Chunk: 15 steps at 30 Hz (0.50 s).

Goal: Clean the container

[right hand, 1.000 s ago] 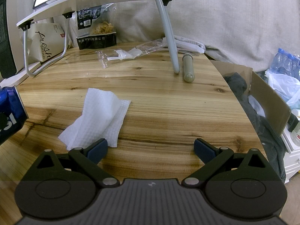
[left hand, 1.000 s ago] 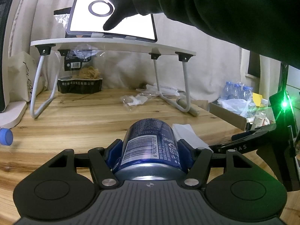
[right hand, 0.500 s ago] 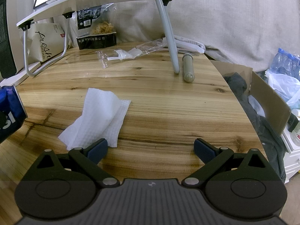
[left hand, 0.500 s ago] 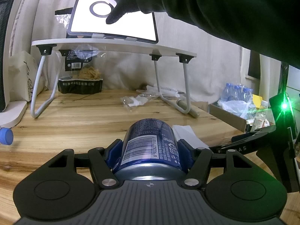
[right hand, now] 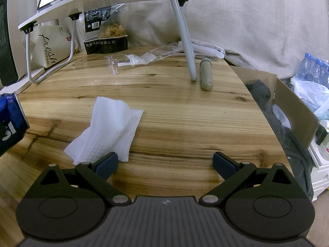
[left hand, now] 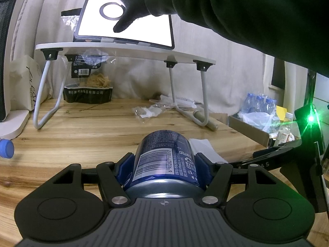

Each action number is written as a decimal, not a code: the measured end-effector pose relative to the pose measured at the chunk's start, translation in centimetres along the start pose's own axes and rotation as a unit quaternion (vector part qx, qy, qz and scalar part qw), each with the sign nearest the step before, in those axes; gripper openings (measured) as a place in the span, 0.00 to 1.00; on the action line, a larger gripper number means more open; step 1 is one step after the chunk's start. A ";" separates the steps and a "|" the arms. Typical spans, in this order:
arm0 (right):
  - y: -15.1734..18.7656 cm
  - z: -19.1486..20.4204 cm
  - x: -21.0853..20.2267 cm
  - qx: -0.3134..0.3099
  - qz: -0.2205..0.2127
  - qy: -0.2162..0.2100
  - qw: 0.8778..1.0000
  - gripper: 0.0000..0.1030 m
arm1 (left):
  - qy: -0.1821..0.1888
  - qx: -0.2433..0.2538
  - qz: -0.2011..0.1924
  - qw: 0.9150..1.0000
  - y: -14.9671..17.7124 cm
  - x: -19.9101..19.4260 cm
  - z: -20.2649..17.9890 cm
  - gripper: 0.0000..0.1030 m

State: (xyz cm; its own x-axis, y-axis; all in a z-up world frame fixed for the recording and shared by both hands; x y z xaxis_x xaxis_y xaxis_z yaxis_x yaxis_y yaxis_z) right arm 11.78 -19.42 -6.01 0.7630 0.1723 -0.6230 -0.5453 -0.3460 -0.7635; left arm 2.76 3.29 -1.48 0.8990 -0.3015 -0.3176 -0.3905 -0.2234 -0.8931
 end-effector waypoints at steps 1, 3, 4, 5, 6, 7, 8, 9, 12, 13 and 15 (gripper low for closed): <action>0.0 0.0 0.0 0.000 0.000 0.000 1.000 1.00 | 0.000 0.000 0.000 1.000 0.0 0.0 0.0 0.65; 0.0 0.0 0.0 0.000 0.000 0.000 1.000 1.00 | 0.000 -0.002 -0.001 1.000 0.0 -0.1 0.1 0.65; 0.0 0.0 0.0 0.000 0.000 0.000 1.000 1.00 | 0.001 -0.002 -0.002 1.000 0.0 -0.1 0.1 0.65; 0.0 0.0 0.0 0.000 0.000 0.000 1.000 1.00 | 0.001 -0.002 -0.002 1.000 0.0 -0.1 0.1 0.65; 0.0 0.0 0.0 0.000 0.000 0.000 1.000 1.00 | 0.001 -0.002 -0.002 1.000 0.0 -0.1 0.1 0.65; 0.0 0.0 0.0 0.000 0.000 0.000 1.000 1.00 | 0.001 -0.002 -0.002 1.000 0.1 -0.1 0.1 0.65; 0.0 0.0 0.0 0.000 0.000 0.000 1.000 1.00 | 0.001 -0.002 -0.002 1.000 0.1 -0.1 0.1 0.65; 0.0 0.0 0.0 0.000 0.000 0.000 1.000 1.00 | 0.001 -0.002 -0.002 1.000 0.1 -0.1 0.1 0.65; 0.0 0.0 0.0 0.000 0.000 0.000 1.000 1.00 | 0.001 -0.003 -0.003 1.000 0.0 -0.1 0.2 0.65; 0.0 -0.1 0.0 0.000 0.000 0.000 1.000 1.00 | 0.001 -0.003 -0.003 1.000 0.0 -0.1 0.2 0.65; 0.0 -0.1 0.0 0.000 0.000 0.000 1.000 1.00 | 0.001 -0.003 -0.003 1.000 0.0 -0.1 0.2 0.65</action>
Point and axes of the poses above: each gripper's, at about its wrist camera, not at the fingertips, and x roughly the way its jaws point, z to its left, y to its underside, the point moved 9 cm from there along x, roughly the way its jaws point, and after that the axes turned 12 degrees about -x, right-handed, at the moved point
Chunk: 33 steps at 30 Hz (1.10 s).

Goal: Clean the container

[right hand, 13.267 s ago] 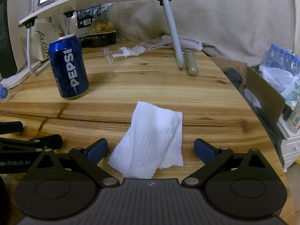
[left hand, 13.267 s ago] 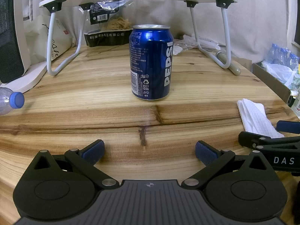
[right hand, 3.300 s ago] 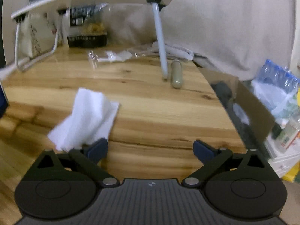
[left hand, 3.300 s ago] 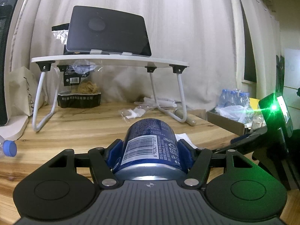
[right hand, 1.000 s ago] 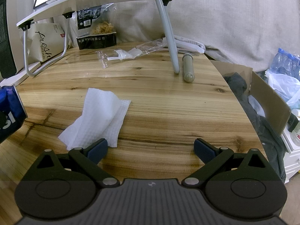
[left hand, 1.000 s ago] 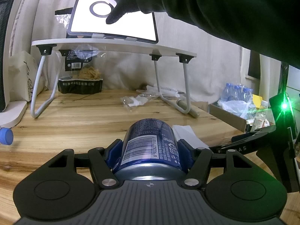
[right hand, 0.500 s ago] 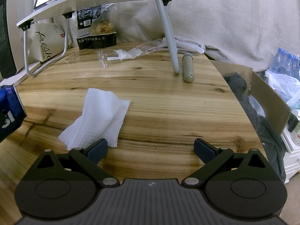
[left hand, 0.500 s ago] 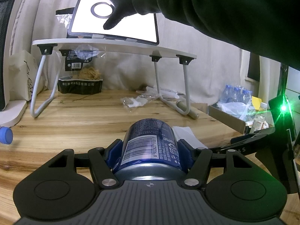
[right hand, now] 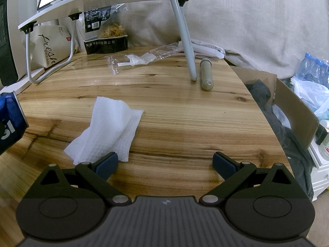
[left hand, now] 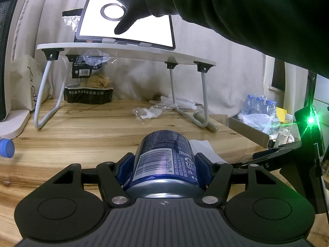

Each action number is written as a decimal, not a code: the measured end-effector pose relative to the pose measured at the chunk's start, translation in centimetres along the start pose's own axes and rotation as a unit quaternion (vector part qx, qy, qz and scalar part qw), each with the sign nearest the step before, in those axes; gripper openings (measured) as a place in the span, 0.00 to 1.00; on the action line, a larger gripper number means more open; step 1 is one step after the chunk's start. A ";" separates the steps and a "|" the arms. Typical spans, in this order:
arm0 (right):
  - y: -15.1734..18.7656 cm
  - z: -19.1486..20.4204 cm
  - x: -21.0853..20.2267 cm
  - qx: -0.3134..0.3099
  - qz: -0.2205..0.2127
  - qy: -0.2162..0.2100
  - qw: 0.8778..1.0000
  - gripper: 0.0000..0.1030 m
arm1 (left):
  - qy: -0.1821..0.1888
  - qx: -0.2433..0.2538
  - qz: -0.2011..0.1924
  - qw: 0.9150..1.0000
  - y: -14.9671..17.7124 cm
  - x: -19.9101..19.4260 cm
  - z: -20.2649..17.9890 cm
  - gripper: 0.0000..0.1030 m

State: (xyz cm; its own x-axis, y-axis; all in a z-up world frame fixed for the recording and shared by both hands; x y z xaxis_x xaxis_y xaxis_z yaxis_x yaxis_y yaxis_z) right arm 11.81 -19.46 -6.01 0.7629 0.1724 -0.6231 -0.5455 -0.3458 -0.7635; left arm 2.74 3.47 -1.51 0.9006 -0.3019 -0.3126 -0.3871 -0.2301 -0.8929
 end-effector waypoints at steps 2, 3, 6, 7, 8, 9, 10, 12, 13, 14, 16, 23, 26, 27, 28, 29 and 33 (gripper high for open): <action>0.0 0.0 0.0 0.000 0.000 0.000 1.000 1.00 | 0.000 0.000 0.000 1.000 0.0 0.0 0.0 0.65; 0.0 0.0 0.0 0.000 0.000 0.000 1.000 1.00 | 0.001 0.000 0.000 1.000 0.0 0.0 0.0 0.65; 0.0 0.0 0.0 0.000 0.000 0.000 1.000 1.00 | 0.001 0.000 -0.001 1.000 0.0 -0.1 0.0 0.65; 0.0 0.0 0.0 0.000 0.000 0.000 1.000 1.00 | 0.001 0.000 -0.001 1.000 0.0 -0.1 0.1 0.65; 0.0 0.0 0.0 0.000 0.000 0.000 1.000 1.00 | 0.001 -0.001 -0.001 1.000 -0.1 -0.1 0.1 0.65; 0.0 0.0 0.0 0.000 0.000 0.000 1.000 1.00 | 0.001 -0.001 -0.001 1.000 0.0 -0.1 0.1 0.65; 0.0 0.0 0.0 0.000 0.000 0.000 1.000 1.00 | 0.002 -0.001 0.000 1.000 0.0 -0.1 0.1 0.65; 0.0 0.0 0.0 0.000 0.000 0.000 1.000 1.00 | 0.003 -0.001 0.000 1.000 0.0 -0.1 0.0 0.65; 0.0 0.0 0.0 0.000 0.000 0.000 1.000 1.00 | 0.003 -0.001 0.000 1.000 0.0 -0.1 0.0 0.65; 0.0 0.0 0.0 0.000 0.000 0.000 1.000 1.00 | 0.003 -0.001 0.000 1.000 0.0 -0.1 0.1 0.65; 0.0 0.0 0.0 0.000 0.000 0.000 1.000 1.00 | 0.004 -0.001 0.000 1.000 0.0 -0.1 0.1 0.65; 0.0 0.0 0.0 0.000 0.000 0.000 1.000 1.00 | 0.003 -0.002 0.002 1.000 0.0 0.0 0.2 0.65; 0.0 0.0 0.0 0.000 0.000 0.000 1.000 1.00 | 0.001 0.000 -0.002 1.000 -0.5 0.5 0.2 0.65; 0.0 0.0 0.0 0.000 0.000 0.000 1.000 1.00 | 0.001 0.002 -0.003 1.000 -0.5 0.6 0.1 0.65; 0.0 0.0 0.0 0.000 0.000 0.000 1.000 1.00 | 0.001 0.005 -0.003 1.000 -0.6 0.6 0.1 0.65; 0.0 0.0 0.0 0.000 0.000 0.000 1.000 1.00 | 0.000 0.007 -0.004 1.000 -0.6 0.7 0.0 0.65; 0.0 0.0 0.0 0.000 0.000 0.000 1.000 1.00 | -0.003 0.018 -0.007 1.000 -0.6 0.6 -0.2 0.65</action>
Point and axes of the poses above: each gripper's, at about its wrist camera, not at the fingertips, and x roughly the way its jaws point, z to its left, y to its underside, the point moved 9 cm from there along x, roughly the way its jaws point, and after that the axes turned 12 degrees about -x, right-handed, at the moved point
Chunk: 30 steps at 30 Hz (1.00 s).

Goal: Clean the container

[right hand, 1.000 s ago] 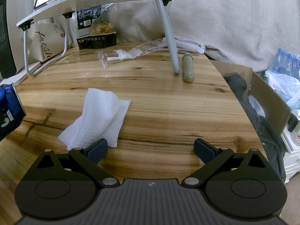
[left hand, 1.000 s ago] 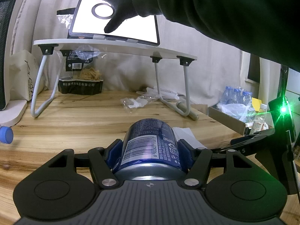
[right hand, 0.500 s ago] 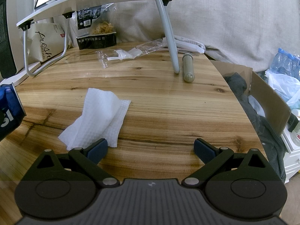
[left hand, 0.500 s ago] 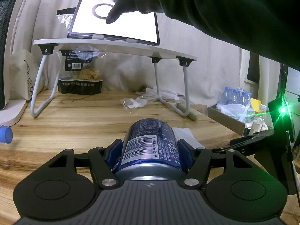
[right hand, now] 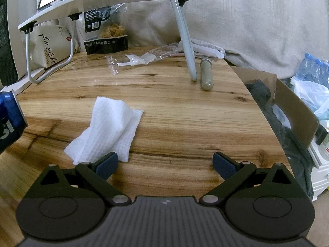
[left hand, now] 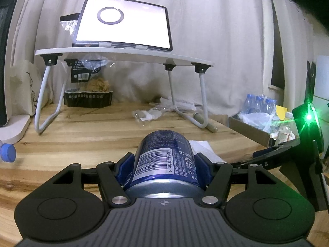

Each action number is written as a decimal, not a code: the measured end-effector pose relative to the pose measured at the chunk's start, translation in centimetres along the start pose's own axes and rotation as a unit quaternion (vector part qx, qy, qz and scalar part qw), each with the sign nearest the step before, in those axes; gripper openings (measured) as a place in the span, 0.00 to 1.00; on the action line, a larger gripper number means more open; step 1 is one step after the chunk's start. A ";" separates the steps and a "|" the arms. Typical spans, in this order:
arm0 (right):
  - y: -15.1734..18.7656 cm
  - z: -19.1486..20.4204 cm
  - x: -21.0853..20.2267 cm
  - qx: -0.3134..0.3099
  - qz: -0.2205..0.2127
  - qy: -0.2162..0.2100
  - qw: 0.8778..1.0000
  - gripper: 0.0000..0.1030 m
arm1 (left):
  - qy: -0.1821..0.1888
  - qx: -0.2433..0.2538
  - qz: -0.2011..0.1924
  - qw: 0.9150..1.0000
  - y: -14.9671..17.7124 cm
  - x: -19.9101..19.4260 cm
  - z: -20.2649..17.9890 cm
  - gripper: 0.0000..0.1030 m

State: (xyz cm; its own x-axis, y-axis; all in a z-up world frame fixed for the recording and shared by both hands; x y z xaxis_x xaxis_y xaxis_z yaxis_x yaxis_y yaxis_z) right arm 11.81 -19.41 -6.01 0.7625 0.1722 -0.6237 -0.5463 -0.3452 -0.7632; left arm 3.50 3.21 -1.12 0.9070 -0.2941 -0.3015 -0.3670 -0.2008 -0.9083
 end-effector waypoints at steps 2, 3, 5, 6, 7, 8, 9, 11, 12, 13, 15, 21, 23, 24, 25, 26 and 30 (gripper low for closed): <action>0.0 0.0 0.0 0.000 0.000 0.000 1.000 1.00 | -0.005 0.006 -0.004 1.000 0.0 -0.2 -0.2 0.65; 0.0 0.0 0.0 0.000 0.000 0.000 1.000 1.00 | -0.009 0.009 -0.006 1.000 0.0 -0.2 -0.2 0.65; 0.0 0.0 0.0 0.000 0.000 0.000 1.000 1.00 | -0.019 0.014 -0.008 1.000 0.0 -0.2 -0.3 0.65; 0.0 0.0 0.0 0.000 0.000 0.000 1.000 1.00 | -0.025 0.014 -0.009 1.000 0.0 -0.2 -0.3 0.65; 0.0 0.0 0.0 0.000 0.000 0.000 1.000 1.00 | -0.029 0.014 -0.011 0.999 -0.1 -0.1 -0.2 0.65; 0.0 0.0 0.0 0.000 0.000 0.000 1.000 1.00 | -0.031 0.013 -0.011 0.999 -0.1 -0.2 -0.2 0.65; 0.0 0.0 0.0 0.000 0.000 0.000 1.000 1.00 | -0.033 0.012 -0.010 0.999 0.0 -0.2 -0.2 0.65; 0.0 0.0 0.1 0.000 0.000 0.000 1.000 1.00 | -0.037 0.009 -0.007 0.999 0.0 -0.2 -0.1 0.65; 0.0 0.0 0.1 0.000 0.000 0.000 1.000 1.00 | -0.038 0.009 -0.005 0.999 0.1 -0.1 -0.1 0.65; 0.0 0.0 0.1 0.000 0.000 0.000 1.000 1.00 | -0.038 0.009 -0.002 0.999 0.1 0.0 0.0 0.65; 0.0 0.0 0.1 0.000 0.000 0.000 1.000 1.00 | -0.042 0.012 0.000 0.999 0.3 0.0 -0.1 0.65; -0.1 -0.1 0.1 0.000 0.000 0.000 1.000 1.00 | -0.053 0.026 -0.002 0.998 0.5 -0.3 -0.4 0.65; -0.1 -0.1 0.1 0.000 0.000 0.000 1.000 1.00 | -0.056 0.027 -0.003 0.998 0.5 -0.3 -0.4 0.65; -0.1 -0.1 0.1 0.000 0.000 0.000 1.000 1.00 | -0.058 0.028 -0.003 0.998 0.5 -0.4 -0.4 0.65; -0.1 -0.1 0.1 0.000 0.000 0.000 1.000 1.00 | -0.059 0.028 -0.002 0.998 0.6 -0.4 -0.4 0.65; -0.1 -0.1 0.1 0.000 0.000 0.000 1.000 1.00 | -0.060 0.028 -0.001 0.998 0.6 -0.4 -0.4 0.65; -0.1 0.0 0.1 -0.003 0.000 -0.002 1.000 1.00 | -0.060 0.028 0.002 0.998 0.6 -0.3 -0.4 0.65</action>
Point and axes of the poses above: each gripper's, at about its wrist camera, not at the fingertips, and x roughly the way its jaws point, z to its left, y to its underside, the point moved 9 cm from there along x, roughly the way its jaws point, and after that the axes turned 12 degrees about -x, right-handed, at the moved point
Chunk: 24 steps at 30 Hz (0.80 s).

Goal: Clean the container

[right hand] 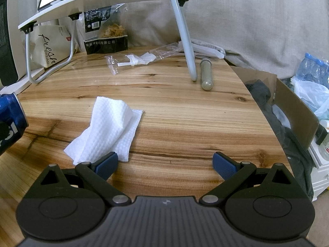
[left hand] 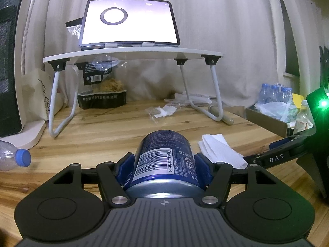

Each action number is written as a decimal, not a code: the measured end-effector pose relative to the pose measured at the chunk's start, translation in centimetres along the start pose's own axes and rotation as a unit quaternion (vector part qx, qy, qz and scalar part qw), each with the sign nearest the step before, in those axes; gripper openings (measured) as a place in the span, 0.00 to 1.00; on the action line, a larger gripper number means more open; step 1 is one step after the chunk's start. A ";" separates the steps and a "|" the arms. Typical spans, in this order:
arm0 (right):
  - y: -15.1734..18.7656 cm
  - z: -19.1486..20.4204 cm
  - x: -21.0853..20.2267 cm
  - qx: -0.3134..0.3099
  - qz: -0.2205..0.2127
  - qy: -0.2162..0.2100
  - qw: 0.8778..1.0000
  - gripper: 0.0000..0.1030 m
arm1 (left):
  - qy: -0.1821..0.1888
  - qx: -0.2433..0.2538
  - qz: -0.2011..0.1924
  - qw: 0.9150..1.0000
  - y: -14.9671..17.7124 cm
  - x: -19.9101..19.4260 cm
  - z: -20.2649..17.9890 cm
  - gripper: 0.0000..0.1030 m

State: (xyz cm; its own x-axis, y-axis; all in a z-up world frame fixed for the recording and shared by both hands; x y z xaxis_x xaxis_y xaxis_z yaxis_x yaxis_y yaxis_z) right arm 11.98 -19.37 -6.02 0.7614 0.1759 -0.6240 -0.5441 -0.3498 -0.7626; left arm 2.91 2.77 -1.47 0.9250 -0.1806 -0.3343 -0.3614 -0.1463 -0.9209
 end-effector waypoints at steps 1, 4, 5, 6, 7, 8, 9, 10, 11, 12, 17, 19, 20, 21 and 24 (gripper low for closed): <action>0.0 0.0 0.0 0.000 0.000 0.000 1.000 1.00 | 0.001 0.000 0.001 1.000 0.0 0.0 0.0 0.65; 0.0 0.0 0.1 0.000 0.000 0.000 1.000 1.00 | 0.003 0.001 0.003 1.000 0.0 0.0 0.0 0.65; 0.0 0.0 0.1 0.000 0.000 0.000 1.000 1.00 | 0.004 0.002 0.003 1.000 0.0 0.0 -0.1 0.65; -0.1 0.1 0.1 0.000 0.000 0.000 1.000 1.00 | 0.004 0.002 0.003 1.000 0.1 0.0 -0.1 0.65; 0.0 0.0 0.1 0.000 0.000 0.000 1.000 1.00 | 0.005 0.004 0.002 1.000 0.1 -0.1 -0.2 0.65; -0.1 0.0 0.0 0.000 0.000 0.001 1.000 1.00 | 0.005 0.005 0.001 1.000 0.1 -0.1 -0.2 0.65; -0.1 -0.1 0.0 0.000 0.000 0.000 1.000 1.00 | 0.006 0.006 0.000 1.000 0.1 -0.2 -0.2 0.65; -0.1 0.2 0.0 -0.004 -0.002 -0.005 1.000 1.00 | 0.007 0.005 -0.002 1.000 0.0 -0.2 -0.2 0.65; -0.1 0.6 -0.1 -0.011 -0.004 -0.014 1.000 1.00 | 0.007 0.004 -0.004 1.000 0.0 -0.3 -0.1 0.65; -0.1 1.2 -0.2 -0.031 -0.007 -0.036 0.999 1.00 | 0.007 0.001 -0.005 1.000 -0.1 -0.4 -0.1 0.65; -2.5 1.0 -4.5 -0.017 -0.064 -0.100 0.993 1.00 | 0.022 -0.003 -0.022 0.999 -0.4 -1.2 -0.1 0.65; -4.7 1.0 -7.6 0.047 -0.103 -0.151 0.982 1.00 | 0.022 0.003 -0.032 0.999 -0.7 -1.7 -0.8 0.65; -5.6 1.4 -8.7 0.080 -0.111 -0.186 0.973 1.00 | 0.020 0.006 -0.036 0.999 -0.9 -1.9 -1.1 0.65; -6.3 2.3 -9.3 0.110 -0.107 -0.233 0.960 1.00 | 0.014 0.014 -0.041 0.999 -1.2 -2.2 -1.8 0.65; -6.7 4.8 -8.6 0.189 -0.068 -0.335 0.920 1.00 | 0.010 0.057 -0.061 0.996 -1.8 -3.1 -3.7 0.65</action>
State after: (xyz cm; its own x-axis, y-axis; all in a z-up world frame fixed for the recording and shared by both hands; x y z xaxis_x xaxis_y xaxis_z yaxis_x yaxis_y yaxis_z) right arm 7.36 -14.13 3.68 0.5120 0.7675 -0.3858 -0.6396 0.0407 -0.7677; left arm 0.28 -0.03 1.97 0.9581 -0.1878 -0.2162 -0.2302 -0.0562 -0.9715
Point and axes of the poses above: each gripper's, at about its wrist camera, not at the fingertips, and x roughly the way its jaws point, z to its left, y to its underside, the point moved 9 cm from there along x, roughly the way its jaws point, and after that the axes turned 12 degrees about -x, right-handed, at the moved point
